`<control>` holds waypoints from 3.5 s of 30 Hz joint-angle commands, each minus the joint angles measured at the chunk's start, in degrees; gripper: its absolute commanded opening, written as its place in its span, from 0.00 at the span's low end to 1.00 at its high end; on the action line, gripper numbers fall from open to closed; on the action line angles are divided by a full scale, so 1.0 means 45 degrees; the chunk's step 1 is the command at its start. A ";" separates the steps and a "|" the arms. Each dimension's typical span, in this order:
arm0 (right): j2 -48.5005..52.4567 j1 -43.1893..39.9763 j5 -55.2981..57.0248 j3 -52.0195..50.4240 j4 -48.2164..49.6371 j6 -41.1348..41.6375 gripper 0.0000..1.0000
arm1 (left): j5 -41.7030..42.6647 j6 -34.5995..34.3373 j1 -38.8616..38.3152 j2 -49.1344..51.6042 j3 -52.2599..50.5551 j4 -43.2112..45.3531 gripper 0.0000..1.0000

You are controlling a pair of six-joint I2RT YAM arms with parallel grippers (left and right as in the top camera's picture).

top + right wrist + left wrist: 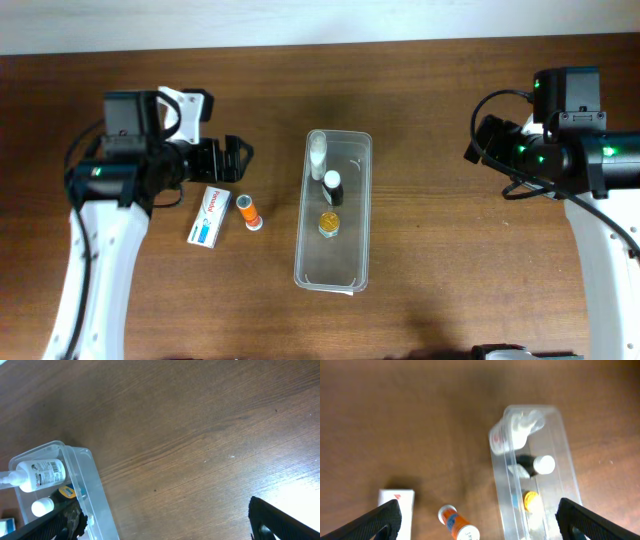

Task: Pack container
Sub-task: 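Reach the left gripper to the orange tablet tube and grasp it, then carry the orange tube into the container's far end and release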

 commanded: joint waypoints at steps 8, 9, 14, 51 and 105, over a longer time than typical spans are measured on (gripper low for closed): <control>0.0034 -0.0092 0.0073 0.0146 -0.0010 0.0010 0.98 | -0.1501 -0.0087 -0.0398 0.1219 0.0175 -0.2157 0.76; 0.0034 -0.0092 0.0068 0.0146 -0.0010 0.0010 0.98 | -0.1719 -0.0087 -0.0486 0.1219 0.0175 -0.2229 0.74; 0.0034 -0.0092 0.0068 0.0146 -0.0010 0.0010 0.98 | -0.4148 -0.0724 -0.1928 0.1287 0.0175 -0.2356 0.67; 0.0034 -0.0092 0.0073 0.0146 -0.0010 0.0010 0.98 | -0.5493 -0.1987 -0.3133 0.3317 0.0350 -0.2948 0.13; 0.0034 -0.0092 0.0068 0.0146 -0.0010 0.0010 0.98 | -0.5921 0.0801 -0.7854 0.7936 0.6795 -0.0724 0.12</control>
